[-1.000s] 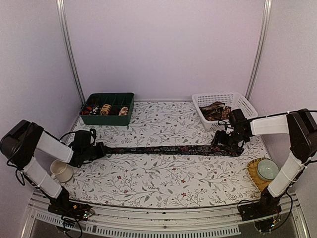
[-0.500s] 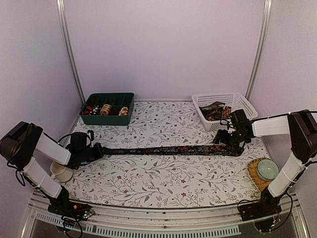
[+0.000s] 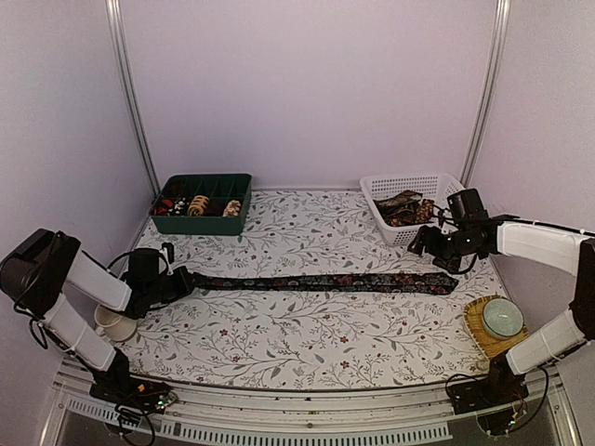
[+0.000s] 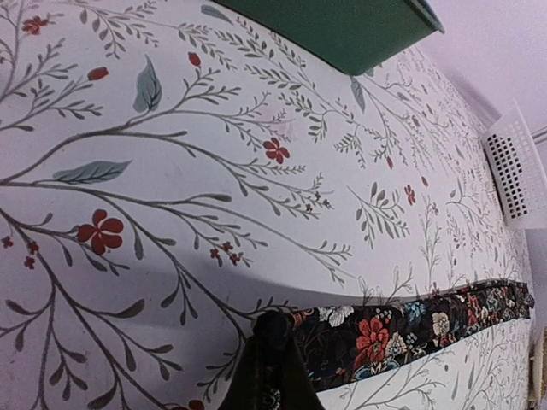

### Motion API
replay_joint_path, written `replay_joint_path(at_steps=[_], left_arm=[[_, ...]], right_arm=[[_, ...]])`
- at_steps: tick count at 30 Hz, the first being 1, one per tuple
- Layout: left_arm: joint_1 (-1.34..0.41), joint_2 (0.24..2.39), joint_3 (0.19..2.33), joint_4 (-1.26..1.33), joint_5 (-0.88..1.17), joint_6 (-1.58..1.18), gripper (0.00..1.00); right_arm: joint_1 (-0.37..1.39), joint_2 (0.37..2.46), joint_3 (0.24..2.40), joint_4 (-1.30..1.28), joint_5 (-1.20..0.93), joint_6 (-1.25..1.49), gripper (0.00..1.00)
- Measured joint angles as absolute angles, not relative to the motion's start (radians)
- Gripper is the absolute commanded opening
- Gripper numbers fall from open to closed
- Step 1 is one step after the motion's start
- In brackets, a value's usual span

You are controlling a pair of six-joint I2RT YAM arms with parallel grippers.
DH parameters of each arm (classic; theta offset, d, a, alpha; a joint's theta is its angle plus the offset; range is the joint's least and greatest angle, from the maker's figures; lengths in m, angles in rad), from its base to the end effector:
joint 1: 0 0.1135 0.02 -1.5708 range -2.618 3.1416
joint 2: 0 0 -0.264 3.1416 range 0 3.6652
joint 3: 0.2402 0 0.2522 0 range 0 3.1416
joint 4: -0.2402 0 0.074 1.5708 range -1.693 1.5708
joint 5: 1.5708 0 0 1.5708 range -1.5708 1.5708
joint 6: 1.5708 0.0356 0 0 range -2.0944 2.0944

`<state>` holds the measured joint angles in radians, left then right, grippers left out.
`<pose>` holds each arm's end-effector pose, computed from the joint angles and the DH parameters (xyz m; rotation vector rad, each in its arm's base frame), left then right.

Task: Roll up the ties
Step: Adjust the tie at the center of the board.

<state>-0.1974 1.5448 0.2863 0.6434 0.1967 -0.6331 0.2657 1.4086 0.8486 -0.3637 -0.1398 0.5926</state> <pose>0.2285 -0.0528 0.0999 -0.3745 2.2244 -0.6740 0.2714 0.0790 0.2076 0.3574 2.5364 0.5203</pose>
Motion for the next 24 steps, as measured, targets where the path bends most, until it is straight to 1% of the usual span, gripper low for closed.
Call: replay_joint_path(at_steps=[5, 9, 10, 11, 14, 15, 17, 21, 24], left_arm=[[-0.196, 1.545, 0.295, 0.611, 0.188, -0.628, 0.0], [-0.198, 1.536, 0.334, 0.542, 0.142, -0.612, 0.0], [-0.199, 1.531, 0.342, 0.528, 0.129, -0.609, 0.03], [-0.203, 1.525, 0.352, 0.512, 0.117, -0.604, 0.08], [-0.207, 1.508, 0.362, 0.486, 0.085, -0.601, 0.33], [-0.208, 1.5, 0.362, 0.479, 0.074, -0.6, 0.39], [-0.21, 1.489, 0.352, 0.485, 0.068, -0.611, 0.49], [-0.212, 1.466, 0.289, 0.549, 0.066, -0.651, 0.54], [-0.212, 1.47, 0.242, 0.618, 0.067, -0.688, 0.54]], right_arm=[[0.311, 1.376, 0.934, -0.39, -0.144, 0.574, 0.86], [0.409, 1.378, 1.008, -0.392, -0.152, 0.564, 0.86], [0.44, 1.385, 1.043, -0.388, -0.161, 0.563, 0.86], [0.469, 1.397, 1.055, -0.382, -0.166, 0.564, 0.86], [0.548, 1.47, 1.132, -0.364, -0.187, 0.564, 0.86], [0.565, 1.494, 1.15, -0.355, -0.194, 0.564, 0.86], [0.596, 1.538, 1.179, -0.345, -0.207, 0.566, 0.86], [0.628, 1.588, 1.207, -0.33, -0.229, 0.571, 0.86], [0.636, 1.595, 1.209, -0.325, -0.239, 0.572, 0.86]])
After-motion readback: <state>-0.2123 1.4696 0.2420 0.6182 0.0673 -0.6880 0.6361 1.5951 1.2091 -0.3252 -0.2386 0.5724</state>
